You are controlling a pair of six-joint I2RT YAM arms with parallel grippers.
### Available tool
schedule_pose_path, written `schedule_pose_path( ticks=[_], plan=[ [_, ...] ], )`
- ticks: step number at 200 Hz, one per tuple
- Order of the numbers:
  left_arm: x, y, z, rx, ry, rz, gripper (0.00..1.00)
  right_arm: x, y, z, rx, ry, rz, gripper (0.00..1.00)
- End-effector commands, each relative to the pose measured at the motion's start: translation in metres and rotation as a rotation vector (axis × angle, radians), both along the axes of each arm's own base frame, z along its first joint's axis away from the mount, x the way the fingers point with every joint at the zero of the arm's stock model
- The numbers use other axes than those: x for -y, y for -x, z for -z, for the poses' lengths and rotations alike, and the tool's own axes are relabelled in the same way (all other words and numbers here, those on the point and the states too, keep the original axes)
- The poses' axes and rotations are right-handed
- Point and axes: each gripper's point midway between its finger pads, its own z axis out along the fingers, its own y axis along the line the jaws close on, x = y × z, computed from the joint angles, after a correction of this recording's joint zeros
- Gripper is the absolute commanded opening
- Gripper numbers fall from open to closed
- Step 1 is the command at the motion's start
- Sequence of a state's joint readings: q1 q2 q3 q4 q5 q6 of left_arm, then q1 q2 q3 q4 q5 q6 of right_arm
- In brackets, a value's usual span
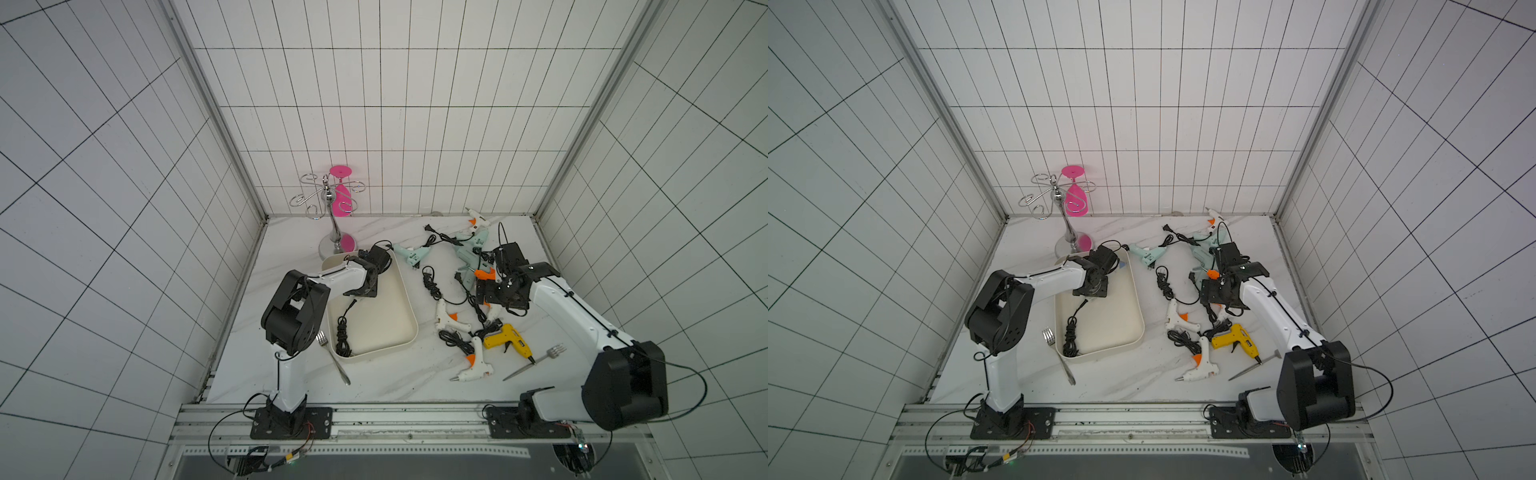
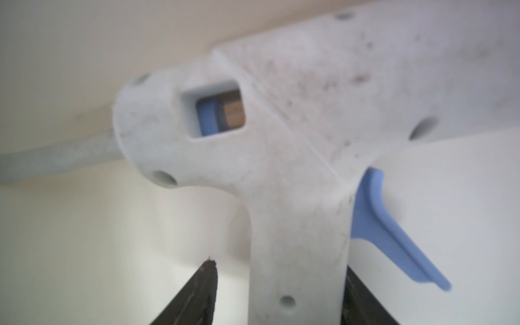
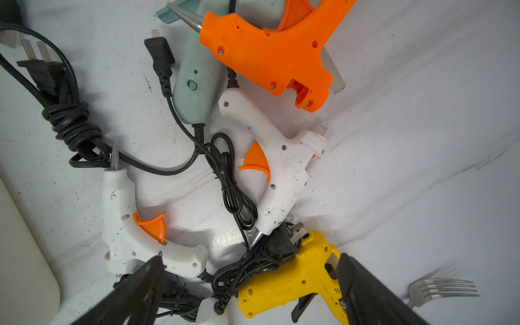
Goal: Put the hot melt glue gun into the storage box
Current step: Place the hot melt adhesive gun in the storage box.
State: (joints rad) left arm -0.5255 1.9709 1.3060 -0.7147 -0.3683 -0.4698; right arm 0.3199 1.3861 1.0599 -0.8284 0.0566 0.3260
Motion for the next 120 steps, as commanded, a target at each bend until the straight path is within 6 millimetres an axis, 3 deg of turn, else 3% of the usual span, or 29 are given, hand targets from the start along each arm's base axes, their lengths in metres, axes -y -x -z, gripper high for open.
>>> schedule_pose_path(
  ticks=[1,20,46,51,80,99,120],
  plan=[
    [0.001,0.038,0.02,-0.147,-0.005,0.025,0.68,0.002,0.008,0.006,-0.042,-0.004,0.003,0.98],
    [0.0,0.033,0.001,-0.108,-0.001,0.011,0.68,0.004,0.006,0.002,-0.031,0.007,0.004,0.98],
    [0.013,0.023,-0.042,-0.029,0.059,0.044,0.68,0.013,0.001,-0.004,-0.009,0.048,0.016,0.98],
    [0.017,0.022,-0.05,-0.018,0.079,0.052,0.79,0.015,0.001,-0.005,-0.009,0.05,0.022,0.98],
    [0.035,0.02,-0.09,0.035,0.2,0.105,0.82,0.031,0.001,-0.002,-0.042,0.054,0.08,0.97],
    [0.05,0.016,-0.097,0.059,0.291,0.157,0.82,0.042,0.004,0.004,-0.067,0.069,0.11,0.96],
    [0.067,0.012,-0.079,0.014,0.375,0.195,0.82,0.046,0.002,0.012,-0.094,0.08,0.108,0.92]
  ],
)
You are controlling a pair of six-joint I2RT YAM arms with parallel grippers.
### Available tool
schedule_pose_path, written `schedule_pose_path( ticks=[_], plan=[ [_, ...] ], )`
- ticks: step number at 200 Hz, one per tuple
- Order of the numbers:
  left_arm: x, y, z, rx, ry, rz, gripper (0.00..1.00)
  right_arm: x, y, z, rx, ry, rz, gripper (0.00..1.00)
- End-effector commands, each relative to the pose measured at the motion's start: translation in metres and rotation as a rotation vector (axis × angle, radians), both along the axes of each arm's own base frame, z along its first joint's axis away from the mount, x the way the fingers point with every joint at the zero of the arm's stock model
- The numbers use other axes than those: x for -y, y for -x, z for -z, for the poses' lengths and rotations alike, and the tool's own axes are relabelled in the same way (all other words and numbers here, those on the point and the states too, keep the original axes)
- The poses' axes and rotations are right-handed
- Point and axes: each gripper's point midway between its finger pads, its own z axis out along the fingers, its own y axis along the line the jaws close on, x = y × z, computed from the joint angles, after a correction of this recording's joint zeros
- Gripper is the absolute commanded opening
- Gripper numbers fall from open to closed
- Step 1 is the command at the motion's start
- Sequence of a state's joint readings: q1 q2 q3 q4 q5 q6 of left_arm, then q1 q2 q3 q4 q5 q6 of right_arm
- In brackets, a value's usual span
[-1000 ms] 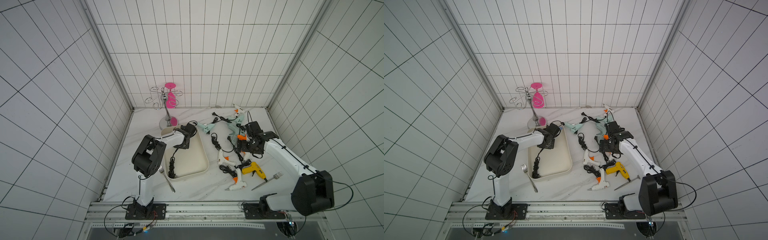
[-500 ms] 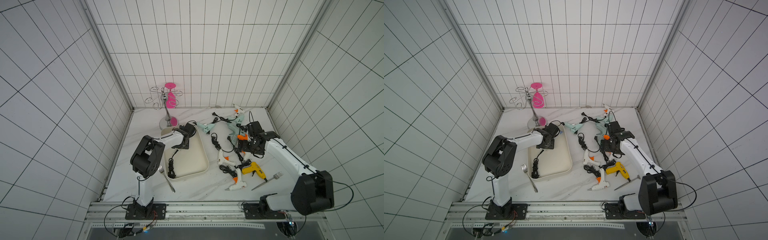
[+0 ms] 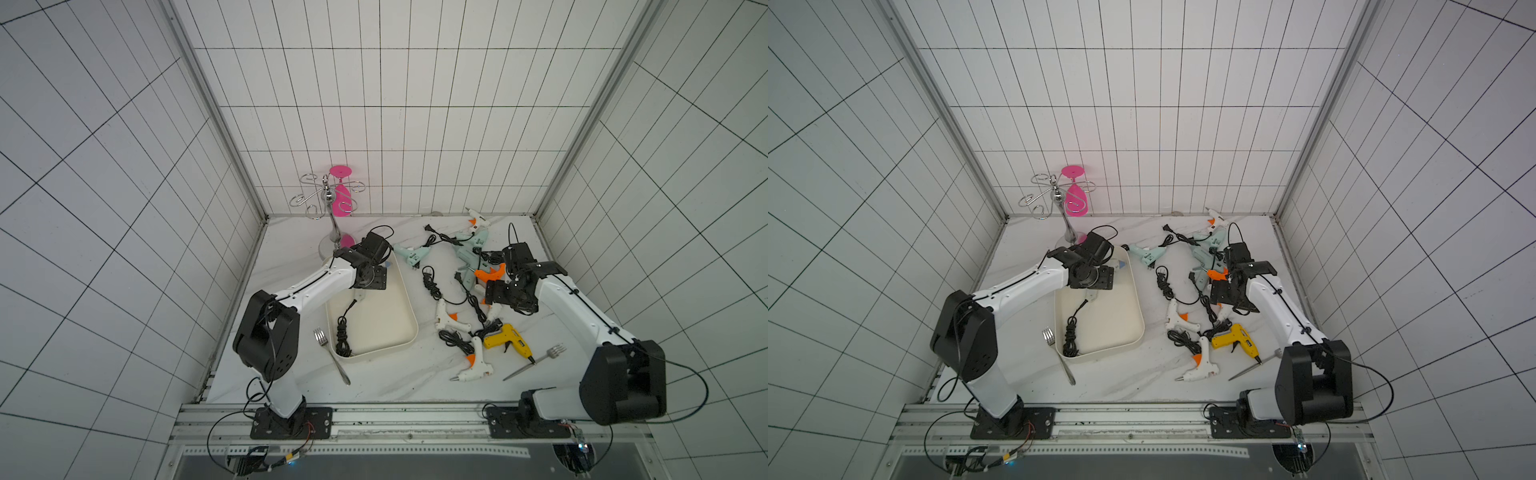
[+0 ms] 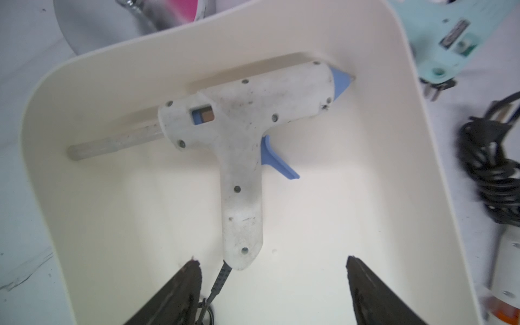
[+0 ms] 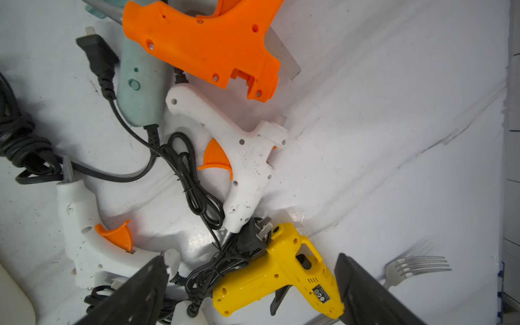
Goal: Put the hot melt glue gun into the storage box
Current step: Place the hot melt adhesive gun in the storage box, then pick up the hot melt adhesive gun from the center of the board.
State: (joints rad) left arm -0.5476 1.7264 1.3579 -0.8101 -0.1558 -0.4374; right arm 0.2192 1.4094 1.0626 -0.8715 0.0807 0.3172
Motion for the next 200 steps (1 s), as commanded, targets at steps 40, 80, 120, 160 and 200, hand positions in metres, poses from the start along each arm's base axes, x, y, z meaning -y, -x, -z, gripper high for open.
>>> schedule_pose_path(
  ticks=[40,80,120,160,200],
  plan=[
    [0.037,0.002,0.071,-0.215,0.233,0.087,0.81,0.012,-0.012,0.021,-0.09,0.053,0.021,0.89],
    [0.032,0.01,0.079,-0.246,0.267,0.095,0.8,0.012,-0.001,0.041,-0.15,0.028,0.042,0.85],
    [0.043,0.006,0.014,-0.109,0.317,0.193,0.8,0.005,0.001,0.07,-0.209,-0.035,0.049,0.79],
    [0.057,0.006,-0.058,0.074,0.339,0.31,0.81,-0.001,-0.004,0.087,-0.247,-0.061,0.039,0.74],
    [0.056,0.01,-0.076,0.115,0.332,0.333,0.81,0.009,0.004,0.107,-0.301,-0.003,0.044,0.68]
  ],
)
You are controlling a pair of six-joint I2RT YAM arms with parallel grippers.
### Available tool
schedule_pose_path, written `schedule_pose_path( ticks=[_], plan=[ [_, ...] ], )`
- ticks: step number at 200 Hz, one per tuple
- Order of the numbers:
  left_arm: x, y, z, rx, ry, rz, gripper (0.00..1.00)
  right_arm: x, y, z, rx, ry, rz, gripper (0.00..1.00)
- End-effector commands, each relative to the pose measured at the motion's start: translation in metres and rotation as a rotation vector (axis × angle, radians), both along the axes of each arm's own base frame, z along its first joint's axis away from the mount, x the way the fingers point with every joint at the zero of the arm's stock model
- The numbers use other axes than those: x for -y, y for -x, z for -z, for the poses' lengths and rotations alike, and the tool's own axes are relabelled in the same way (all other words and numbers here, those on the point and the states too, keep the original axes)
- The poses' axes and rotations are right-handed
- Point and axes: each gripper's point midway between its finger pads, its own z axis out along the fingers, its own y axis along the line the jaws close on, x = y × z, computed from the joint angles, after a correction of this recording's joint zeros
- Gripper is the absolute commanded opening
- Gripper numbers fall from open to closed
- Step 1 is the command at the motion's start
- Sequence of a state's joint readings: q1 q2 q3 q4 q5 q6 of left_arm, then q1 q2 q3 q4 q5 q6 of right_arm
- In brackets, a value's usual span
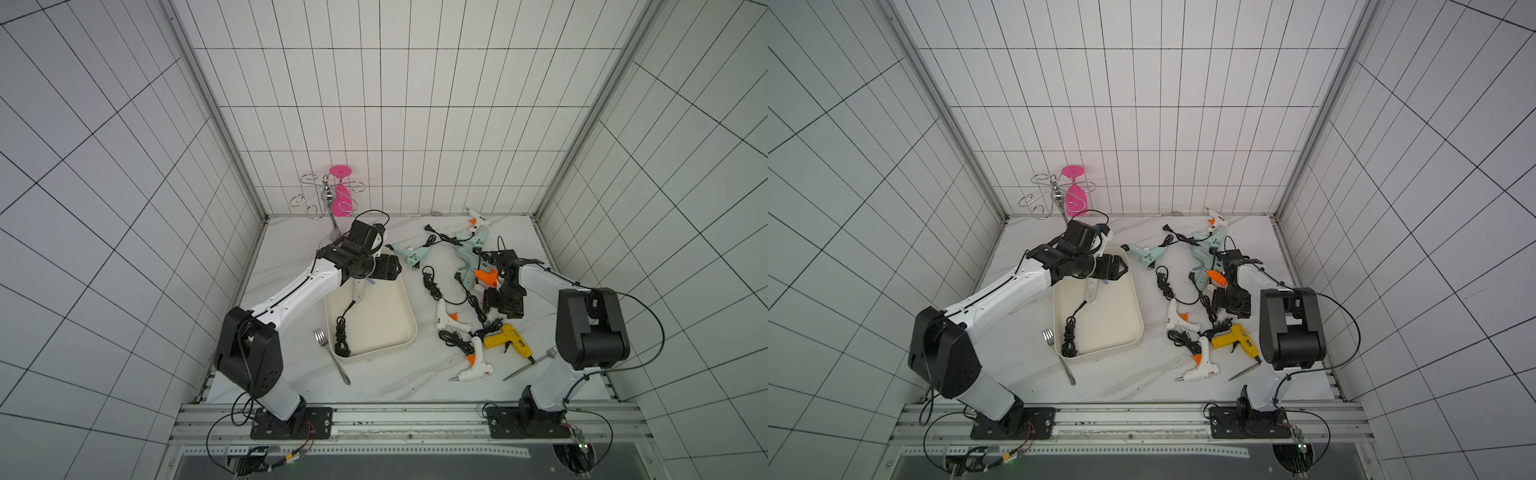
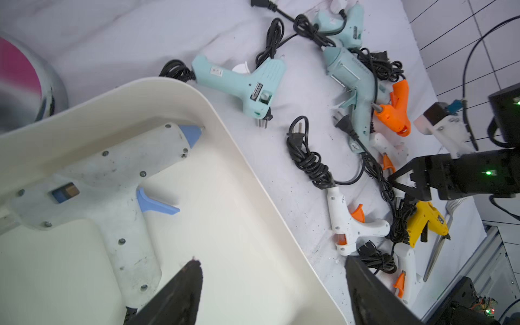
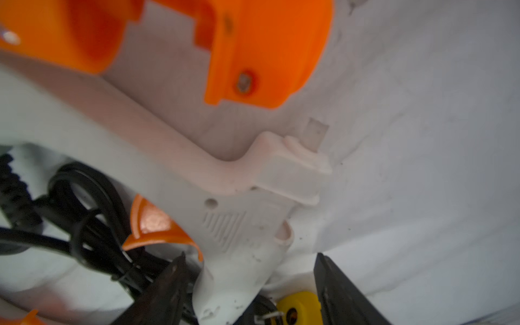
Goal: Put the hot melt glue gun into the storage box
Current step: Pick up the hot melt adhesive gun from the center of the board.
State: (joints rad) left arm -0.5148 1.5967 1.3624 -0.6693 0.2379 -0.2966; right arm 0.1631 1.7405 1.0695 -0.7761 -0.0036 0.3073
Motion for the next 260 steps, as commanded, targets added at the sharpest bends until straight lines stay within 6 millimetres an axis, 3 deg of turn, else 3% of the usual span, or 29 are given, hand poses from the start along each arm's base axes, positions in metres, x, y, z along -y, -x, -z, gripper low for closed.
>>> schedule_pose_path(
  ticks=[1,56,81,134,166,192,218,260],
  plan=[
    [-0.001,0.002,-0.001,0.015,-0.026,0.028,0.81,0.008,0.013,0.019,-0.062,0.034,0.005,0.68],
    [0.003,0.008,-0.02,0.094,-0.071,0.099,0.81,0.002,0.012,0.021,-0.074,-0.003,-0.006,0.34],
    [0.013,0.015,-0.034,0.164,-0.102,0.17,0.82,0.004,0.011,-0.003,-0.022,0.01,-0.017,0.23],
    [0.049,0.029,-0.047,0.341,-0.217,0.344,0.86,0.0,0.002,-0.1,0.189,0.094,-0.151,0.23],
    [0.072,0.03,-0.051,0.378,-0.247,0.408,0.88,-0.01,0.005,-0.139,0.243,0.139,-0.238,0.22],
    [0.091,0.032,-0.053,0.411,-0.275,0.463,0.89,-0.032,0.006,-0.17,0.332,0.122,-0.359,0.21],
    [0.107,0.033,-0.055,0.423,-0.282,0.509,0.89,-0.053,0.011,-0.189,0.372,0.094,-0.477,0.21],
    [0.132,0.05,-0.056,0.442,-0.259,0.606,0.89,-0.079,0.02,-0.193,0.383,0.104,-0.647,0.21]
  ],
)
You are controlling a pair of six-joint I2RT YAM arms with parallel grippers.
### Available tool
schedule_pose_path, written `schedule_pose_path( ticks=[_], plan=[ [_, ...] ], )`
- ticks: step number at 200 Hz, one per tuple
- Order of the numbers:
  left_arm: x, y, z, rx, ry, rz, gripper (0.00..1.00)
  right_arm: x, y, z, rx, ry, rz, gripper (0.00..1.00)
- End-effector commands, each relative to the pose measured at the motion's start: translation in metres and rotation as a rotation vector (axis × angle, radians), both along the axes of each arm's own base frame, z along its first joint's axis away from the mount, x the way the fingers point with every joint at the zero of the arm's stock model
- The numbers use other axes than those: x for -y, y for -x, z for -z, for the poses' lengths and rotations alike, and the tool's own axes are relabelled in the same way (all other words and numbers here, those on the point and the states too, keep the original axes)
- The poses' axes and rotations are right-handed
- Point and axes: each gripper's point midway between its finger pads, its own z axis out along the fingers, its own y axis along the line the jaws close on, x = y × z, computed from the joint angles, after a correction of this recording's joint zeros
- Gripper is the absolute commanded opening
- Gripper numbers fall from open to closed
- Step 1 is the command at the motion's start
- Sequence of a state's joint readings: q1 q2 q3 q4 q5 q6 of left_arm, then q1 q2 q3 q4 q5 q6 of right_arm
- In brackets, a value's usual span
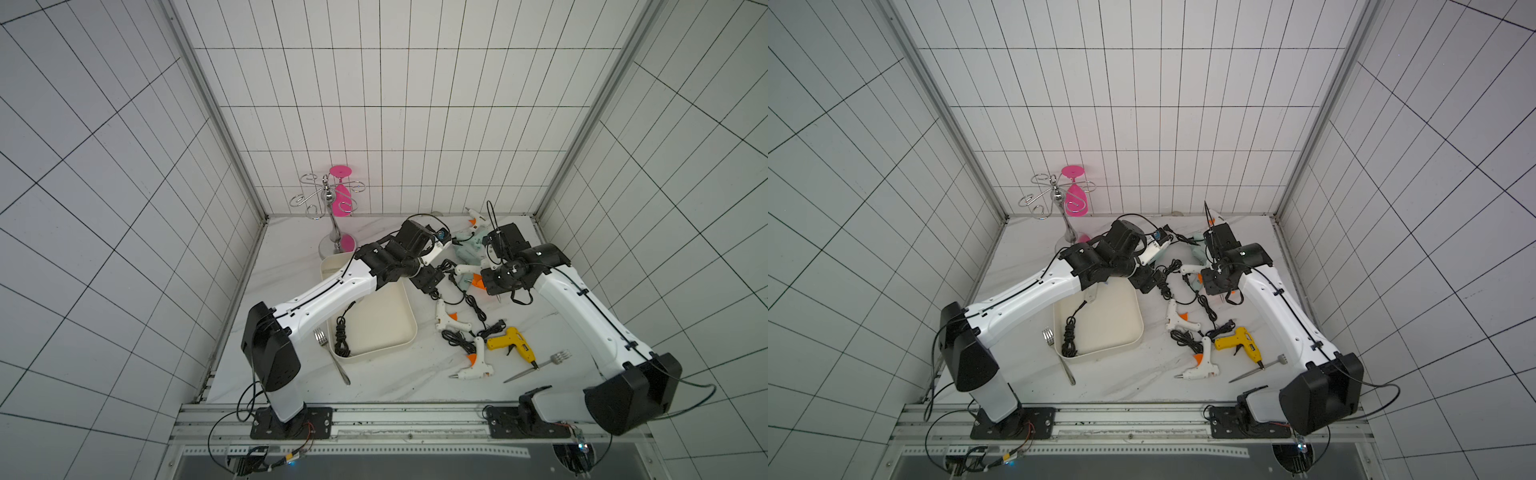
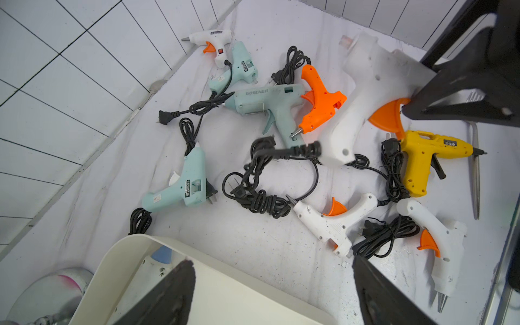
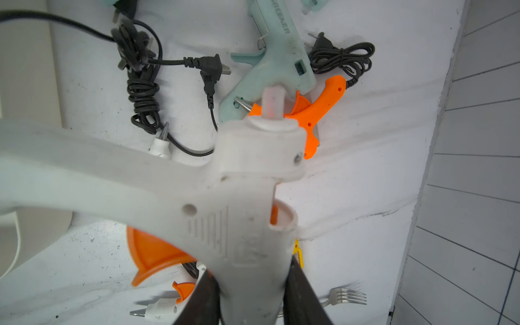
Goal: Put the hot melt glue gun into the storage box
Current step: Pick up the hot melt adhesive gun from the center of the board.
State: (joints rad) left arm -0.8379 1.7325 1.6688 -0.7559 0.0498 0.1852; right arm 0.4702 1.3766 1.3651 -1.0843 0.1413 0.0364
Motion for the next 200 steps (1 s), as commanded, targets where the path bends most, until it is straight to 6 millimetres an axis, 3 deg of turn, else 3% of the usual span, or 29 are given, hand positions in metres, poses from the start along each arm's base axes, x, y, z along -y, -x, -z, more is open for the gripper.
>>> schedule_pose_path(
  ticks=[1,27,70,133,151,200],
  plan=[
    [0.015,0.009,-0.006,0.02,0.001,0.074,0.89,-0.011,0.007,-0.011,0.017,0.029,-0.108,0.21],
    [0.025,0.018,-0.006,0.021,0.001,0.112,0.89,-0.023,0.011,-0.013,0.026,0.015,-0.158,0.2],
    [0.029,0.031,0.011,-0.013,-0.018,0.169,0.88,-0.037,0.015,-0.024,0.057,-0.011,-0.217,0.2],
    [0.035,0.013,0.03,0.018,-0.055,0.126,0.77,-0.052,0.025,-0.033,0.062,-0.067,-0.272,0.19],
    [0.037,0.013,0.034,0.018,-0.057,0.132,0.72,-0.055,0.027,-0.036,0.067,-0.087,-0.278,0.19],
    [0.045,0.025,0.036,-0.015,-0.026,0.19,0.4,-0.061,0.027,-0.037,0.072,-0.121,-0.275,0.19]
  ],
)
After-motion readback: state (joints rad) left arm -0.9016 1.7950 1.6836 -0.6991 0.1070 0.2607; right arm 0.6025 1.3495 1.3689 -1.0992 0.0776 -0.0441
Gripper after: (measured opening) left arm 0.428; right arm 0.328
